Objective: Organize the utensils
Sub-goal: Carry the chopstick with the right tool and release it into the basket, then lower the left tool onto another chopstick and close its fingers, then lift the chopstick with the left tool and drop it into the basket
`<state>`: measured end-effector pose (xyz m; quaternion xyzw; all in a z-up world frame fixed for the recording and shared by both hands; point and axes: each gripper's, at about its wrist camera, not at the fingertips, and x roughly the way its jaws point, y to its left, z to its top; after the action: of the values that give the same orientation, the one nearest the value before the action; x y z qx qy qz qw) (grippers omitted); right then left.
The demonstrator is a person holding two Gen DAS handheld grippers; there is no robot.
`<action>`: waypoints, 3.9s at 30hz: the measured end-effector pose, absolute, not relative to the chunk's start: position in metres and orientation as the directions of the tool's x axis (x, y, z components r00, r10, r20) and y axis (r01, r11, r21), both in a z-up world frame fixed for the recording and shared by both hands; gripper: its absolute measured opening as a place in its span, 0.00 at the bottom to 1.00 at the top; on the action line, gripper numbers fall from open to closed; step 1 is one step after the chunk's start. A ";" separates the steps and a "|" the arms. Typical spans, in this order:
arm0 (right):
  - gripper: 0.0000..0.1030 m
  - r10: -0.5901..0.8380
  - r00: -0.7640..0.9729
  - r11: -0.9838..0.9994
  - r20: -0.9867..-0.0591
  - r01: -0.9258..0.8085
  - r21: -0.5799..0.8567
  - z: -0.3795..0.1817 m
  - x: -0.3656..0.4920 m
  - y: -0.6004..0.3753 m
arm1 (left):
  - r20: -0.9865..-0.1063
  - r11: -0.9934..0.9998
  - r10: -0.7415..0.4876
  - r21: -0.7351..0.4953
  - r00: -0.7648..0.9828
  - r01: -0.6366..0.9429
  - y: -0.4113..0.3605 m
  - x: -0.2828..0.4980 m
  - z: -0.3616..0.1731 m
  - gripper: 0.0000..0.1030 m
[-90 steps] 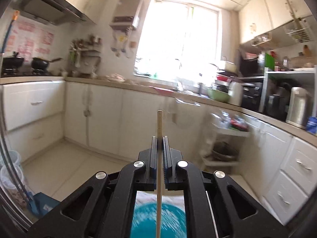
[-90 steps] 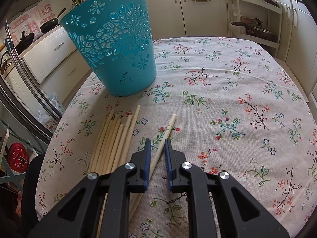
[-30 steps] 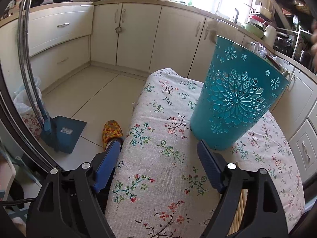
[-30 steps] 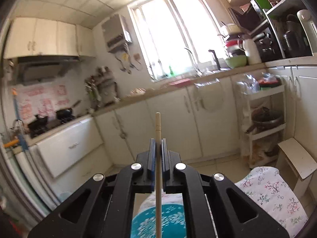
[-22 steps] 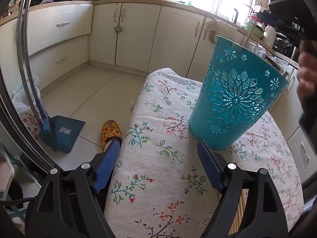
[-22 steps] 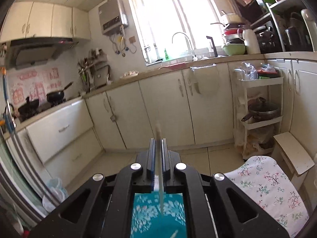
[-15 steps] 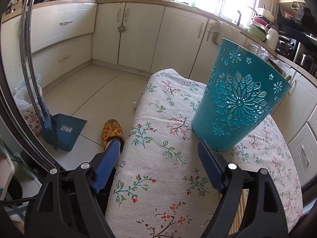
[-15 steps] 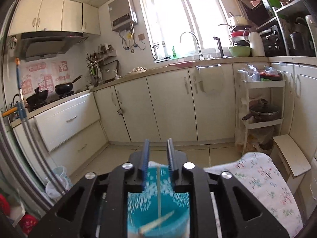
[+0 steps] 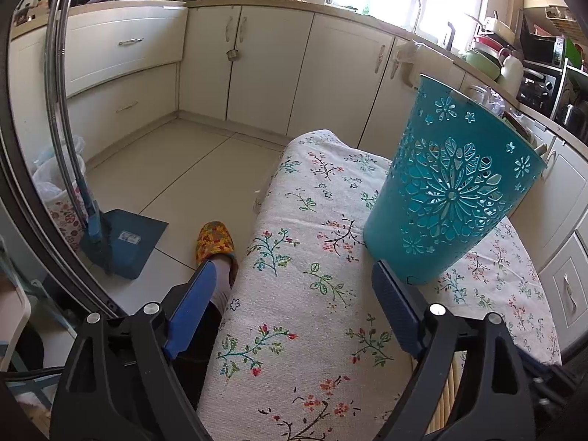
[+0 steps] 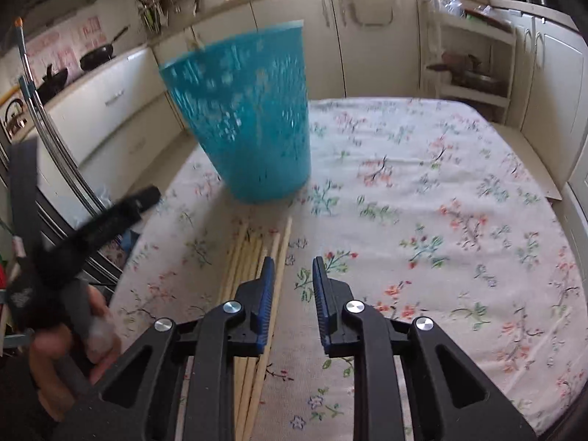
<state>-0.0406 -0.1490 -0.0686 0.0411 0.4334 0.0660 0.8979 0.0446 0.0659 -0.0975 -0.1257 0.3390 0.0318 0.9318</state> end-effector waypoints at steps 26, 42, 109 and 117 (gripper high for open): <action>0.08 0.132 0.549 0.986 -0.826 -0.160 0.051 -0.095 -0.049 -0.165 | -0.763 0.984 -0.153 -0.179 0.629 0.022 0.030 0.033 -0.109 0.83; 0.08 0.189 0.546 0.981 -0.816 -0.151 0.126 -0.095 -0.050 -0.171 | -0.819 0.997 -0.060 -0.022 0.570 0.072 -0.007 0.035 -0.120 0.82; 0.17 0.220 0.565 0.975 -0.795 -0.155 0.159 -0.098 -0.045 -0.174 | -0.271 0.966 -0.242 -0.158 0.932 0.204 -0.016 0.095 0.151 0.04; 0.19 0.235 0.566 0.972 -0.790 -0.156 0.177 -0.098 -0.044 -0.177 | -0.271 0.992 -0.074 -0.119 0.960 0.043 -0.027 0.158 0.112 0.04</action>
<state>-0.0438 -0.1767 -0.0982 0.0435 0.4524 0.1107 0.8838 0.1581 -0.0273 0.1123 -0.0562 0.1387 -0.0297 0.9883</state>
